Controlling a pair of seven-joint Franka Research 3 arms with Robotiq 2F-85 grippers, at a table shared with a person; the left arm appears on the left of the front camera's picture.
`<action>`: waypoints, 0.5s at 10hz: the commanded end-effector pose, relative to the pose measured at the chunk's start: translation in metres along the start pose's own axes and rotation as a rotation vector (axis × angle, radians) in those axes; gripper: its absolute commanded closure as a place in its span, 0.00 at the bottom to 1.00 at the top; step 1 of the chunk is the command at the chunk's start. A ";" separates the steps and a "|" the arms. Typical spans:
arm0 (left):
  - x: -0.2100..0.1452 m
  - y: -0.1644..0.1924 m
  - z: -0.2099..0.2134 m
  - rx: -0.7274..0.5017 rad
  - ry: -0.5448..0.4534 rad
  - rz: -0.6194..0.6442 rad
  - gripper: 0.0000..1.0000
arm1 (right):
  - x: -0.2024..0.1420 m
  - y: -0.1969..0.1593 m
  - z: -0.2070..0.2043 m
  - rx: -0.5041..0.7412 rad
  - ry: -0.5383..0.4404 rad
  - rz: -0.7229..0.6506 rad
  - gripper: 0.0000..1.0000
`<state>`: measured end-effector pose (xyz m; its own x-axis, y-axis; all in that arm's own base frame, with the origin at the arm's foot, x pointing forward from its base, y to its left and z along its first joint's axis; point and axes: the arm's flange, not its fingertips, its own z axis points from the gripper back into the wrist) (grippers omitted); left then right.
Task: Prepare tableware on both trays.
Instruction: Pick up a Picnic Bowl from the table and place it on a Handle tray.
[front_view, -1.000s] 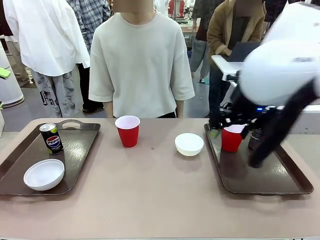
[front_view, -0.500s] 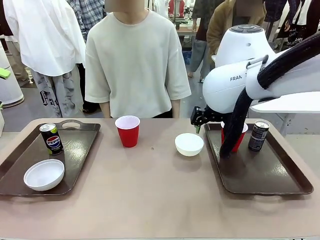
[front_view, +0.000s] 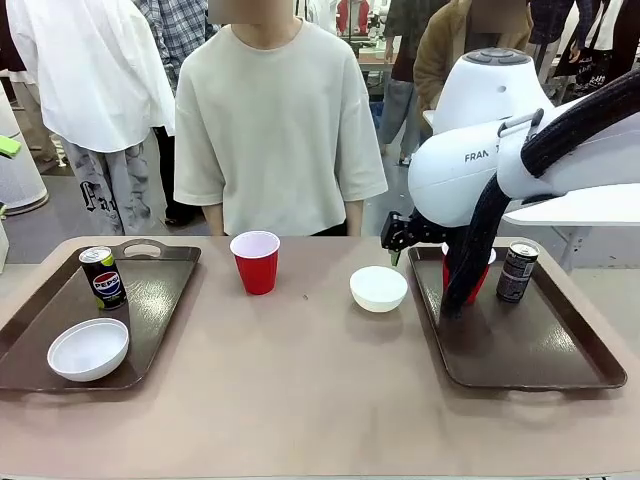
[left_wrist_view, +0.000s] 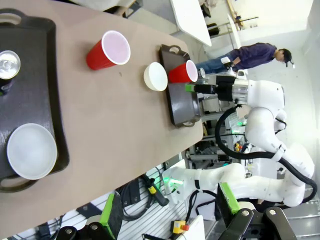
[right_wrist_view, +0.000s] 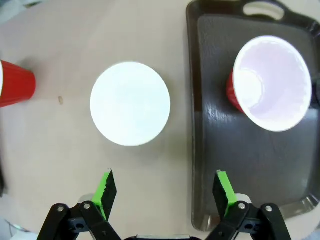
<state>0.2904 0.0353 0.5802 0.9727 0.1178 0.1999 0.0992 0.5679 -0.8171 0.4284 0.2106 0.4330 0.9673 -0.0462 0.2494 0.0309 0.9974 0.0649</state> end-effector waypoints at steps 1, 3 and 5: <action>0.000 -0.001 0.002 -0.017 -0.001 -0.002 0.00 | 0.020 0.013 -0.034 0.054 -0.002 -0.017 0.00; 0.000 -0.001 0.002 -0.017 -0.001 -0.002 0.00 | 0.031 0.016 -0.059 0.094 0.024 -0.009 0.00; 0.000 -0.001 0.002 -0.017 -0.001 -0.002 0.00 | 0.036 0.014 -0.078 0.065 0.039 -0.009 0.00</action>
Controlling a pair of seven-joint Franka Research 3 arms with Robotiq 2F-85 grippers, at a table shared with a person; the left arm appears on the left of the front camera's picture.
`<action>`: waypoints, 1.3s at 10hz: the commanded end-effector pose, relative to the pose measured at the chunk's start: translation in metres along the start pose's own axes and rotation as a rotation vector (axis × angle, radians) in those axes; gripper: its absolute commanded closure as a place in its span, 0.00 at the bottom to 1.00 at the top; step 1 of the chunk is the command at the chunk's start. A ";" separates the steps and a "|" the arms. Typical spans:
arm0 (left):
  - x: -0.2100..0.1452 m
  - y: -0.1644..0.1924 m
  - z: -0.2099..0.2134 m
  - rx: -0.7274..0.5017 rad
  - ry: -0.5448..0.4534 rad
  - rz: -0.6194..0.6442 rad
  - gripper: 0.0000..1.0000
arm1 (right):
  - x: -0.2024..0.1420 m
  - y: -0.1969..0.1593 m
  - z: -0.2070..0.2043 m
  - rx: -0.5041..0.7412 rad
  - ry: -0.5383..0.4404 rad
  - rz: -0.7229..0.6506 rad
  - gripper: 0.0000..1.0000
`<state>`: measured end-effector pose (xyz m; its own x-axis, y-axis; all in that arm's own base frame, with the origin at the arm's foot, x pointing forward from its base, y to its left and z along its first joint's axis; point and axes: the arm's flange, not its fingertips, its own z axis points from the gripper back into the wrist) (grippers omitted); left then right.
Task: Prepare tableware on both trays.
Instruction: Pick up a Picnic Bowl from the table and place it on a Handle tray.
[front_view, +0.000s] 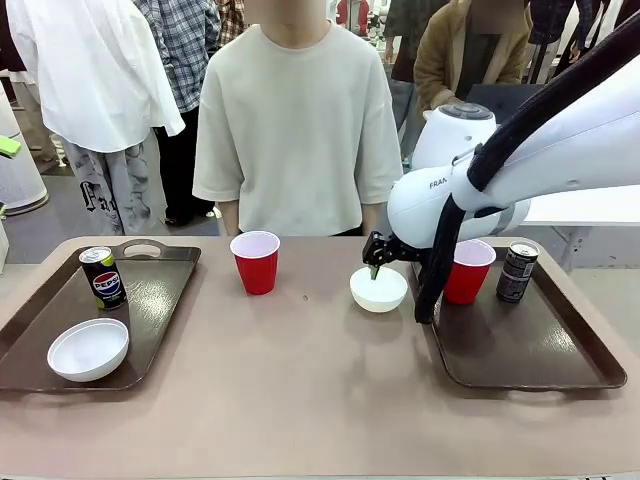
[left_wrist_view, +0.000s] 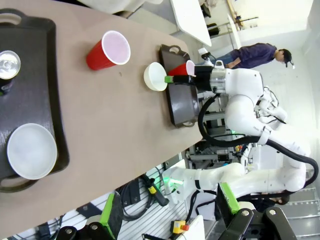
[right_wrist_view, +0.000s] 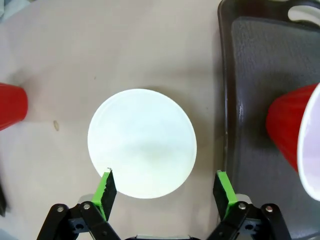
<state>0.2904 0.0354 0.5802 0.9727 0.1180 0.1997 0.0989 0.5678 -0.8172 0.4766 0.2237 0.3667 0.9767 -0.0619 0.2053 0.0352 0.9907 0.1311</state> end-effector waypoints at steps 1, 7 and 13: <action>0.001 -0.002 0.002 -0.017 0.000 -0.002 0.00 | 0.008 0.001 -0.006 -0.001 -0.004 0.029 0.00; 0.001 -0.002 0.002 -0.017 0.000 -0.002 0.00 | 0.010 -0.007 -0.033 0.052 0.005 0.087 0.43; 0.001 -0.002 0.002 -0.017 0.000 -0.002 0.00 | 0.005 -0.010 -0.035 0.050 0.004 0.091 1.00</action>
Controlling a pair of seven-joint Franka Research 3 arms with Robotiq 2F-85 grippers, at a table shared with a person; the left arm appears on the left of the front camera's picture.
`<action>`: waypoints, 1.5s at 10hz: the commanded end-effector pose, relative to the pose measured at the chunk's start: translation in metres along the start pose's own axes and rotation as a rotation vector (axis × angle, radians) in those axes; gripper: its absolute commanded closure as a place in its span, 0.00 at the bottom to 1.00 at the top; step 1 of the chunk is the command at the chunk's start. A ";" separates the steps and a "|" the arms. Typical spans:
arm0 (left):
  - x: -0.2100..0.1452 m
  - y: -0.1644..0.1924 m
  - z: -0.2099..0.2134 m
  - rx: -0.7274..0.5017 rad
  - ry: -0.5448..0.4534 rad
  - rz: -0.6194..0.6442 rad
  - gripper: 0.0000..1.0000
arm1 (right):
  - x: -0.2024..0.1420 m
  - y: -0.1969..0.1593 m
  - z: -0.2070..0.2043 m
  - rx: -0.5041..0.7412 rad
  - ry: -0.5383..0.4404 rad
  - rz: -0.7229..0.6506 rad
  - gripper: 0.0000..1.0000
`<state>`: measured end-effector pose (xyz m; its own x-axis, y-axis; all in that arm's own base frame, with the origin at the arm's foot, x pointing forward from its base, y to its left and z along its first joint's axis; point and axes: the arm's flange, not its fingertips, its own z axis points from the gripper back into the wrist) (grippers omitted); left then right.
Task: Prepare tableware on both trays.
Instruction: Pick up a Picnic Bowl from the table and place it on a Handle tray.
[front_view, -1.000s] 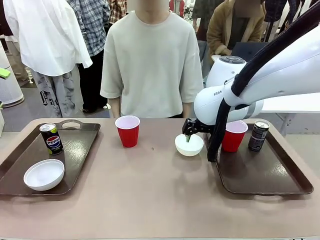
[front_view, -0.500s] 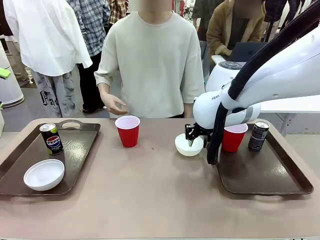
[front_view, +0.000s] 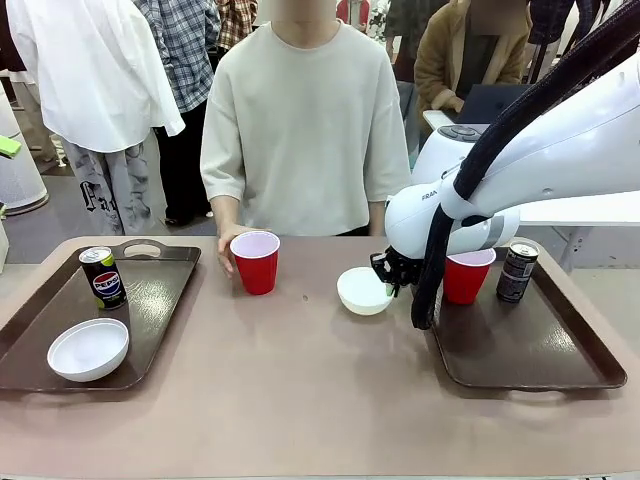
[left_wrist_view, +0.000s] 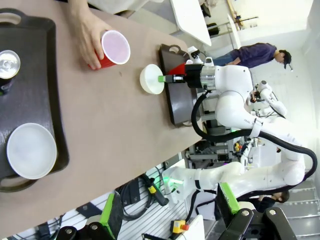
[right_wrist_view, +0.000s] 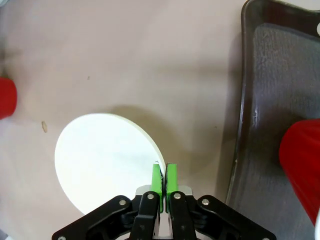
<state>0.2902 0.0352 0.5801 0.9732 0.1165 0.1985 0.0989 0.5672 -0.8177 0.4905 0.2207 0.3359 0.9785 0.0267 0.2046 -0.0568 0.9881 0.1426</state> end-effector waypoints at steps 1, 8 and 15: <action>0.001 -0.001 0.002 -0.017 -0.002 -0.003 0.00 | -0.004 -0.002 0.000 0.014 -0.012 -0.001 1.00; 0.001 -0.001 0.002 -0.017 -0.002 -0.003 0.00 | -0.063 -0.007 0.146 -0.080 0.041 -0.006 1.00; 0.001 -0.001 0.002 -0.017 -0.002 -0.003 0.00 | -0.063 -0.021 0.155 -0.079 0.071 0.021 0.96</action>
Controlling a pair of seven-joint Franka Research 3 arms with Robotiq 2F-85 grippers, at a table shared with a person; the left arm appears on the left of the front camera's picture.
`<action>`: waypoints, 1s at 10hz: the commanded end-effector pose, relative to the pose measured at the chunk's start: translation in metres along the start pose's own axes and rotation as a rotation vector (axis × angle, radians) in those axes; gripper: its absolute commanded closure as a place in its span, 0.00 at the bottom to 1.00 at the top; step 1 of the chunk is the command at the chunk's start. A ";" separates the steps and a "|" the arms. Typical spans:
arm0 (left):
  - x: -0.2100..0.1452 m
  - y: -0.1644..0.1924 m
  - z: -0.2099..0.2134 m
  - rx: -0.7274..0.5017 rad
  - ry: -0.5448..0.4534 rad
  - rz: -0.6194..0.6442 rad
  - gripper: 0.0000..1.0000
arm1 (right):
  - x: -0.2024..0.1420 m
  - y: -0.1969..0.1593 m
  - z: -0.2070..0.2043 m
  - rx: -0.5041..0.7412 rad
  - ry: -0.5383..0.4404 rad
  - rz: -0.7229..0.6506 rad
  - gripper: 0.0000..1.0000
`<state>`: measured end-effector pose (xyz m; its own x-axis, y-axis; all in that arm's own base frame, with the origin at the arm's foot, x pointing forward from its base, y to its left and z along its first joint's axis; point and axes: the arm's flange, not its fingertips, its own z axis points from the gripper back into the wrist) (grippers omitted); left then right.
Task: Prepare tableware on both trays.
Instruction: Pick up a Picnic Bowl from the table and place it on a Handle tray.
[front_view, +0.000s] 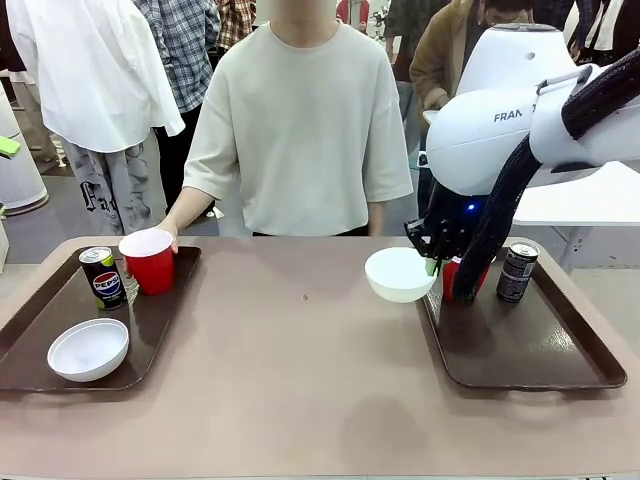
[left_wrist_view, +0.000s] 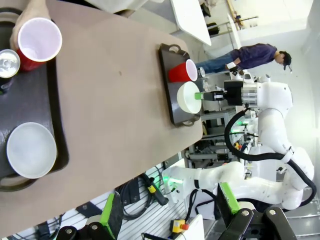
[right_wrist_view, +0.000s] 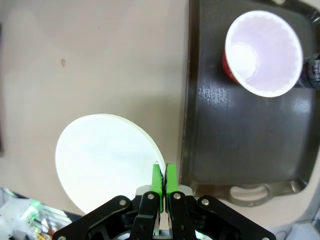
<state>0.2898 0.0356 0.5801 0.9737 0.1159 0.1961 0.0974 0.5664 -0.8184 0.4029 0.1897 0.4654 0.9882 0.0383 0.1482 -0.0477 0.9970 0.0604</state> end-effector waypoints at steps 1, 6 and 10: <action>0.001 -0.002 0.001 -0.016 -0.004 -0.004 0.00 | -0.011 -0.022 0.012 0.010 0.030 0.011 0.96; 0.001 -0.002 0.001 -0.016 -0.004 -0.004 0.00 | -0.038 -0.096 0.019 0.030 0.093 -0.055 0.96; 0.001 -0.002 0.001 -0.016 -0.004 -0.004 0.00 | -0.037 -0.098 0.019 0.001 0.091 -0.061 0.96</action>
<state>0.2895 0.0361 0.5801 0.9737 0.1173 0.1952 0.0957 0.5669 -0.8182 0.3674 0.0798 0.4667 0.9991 -0.0022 0.0426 0.0003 0.9990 0.0438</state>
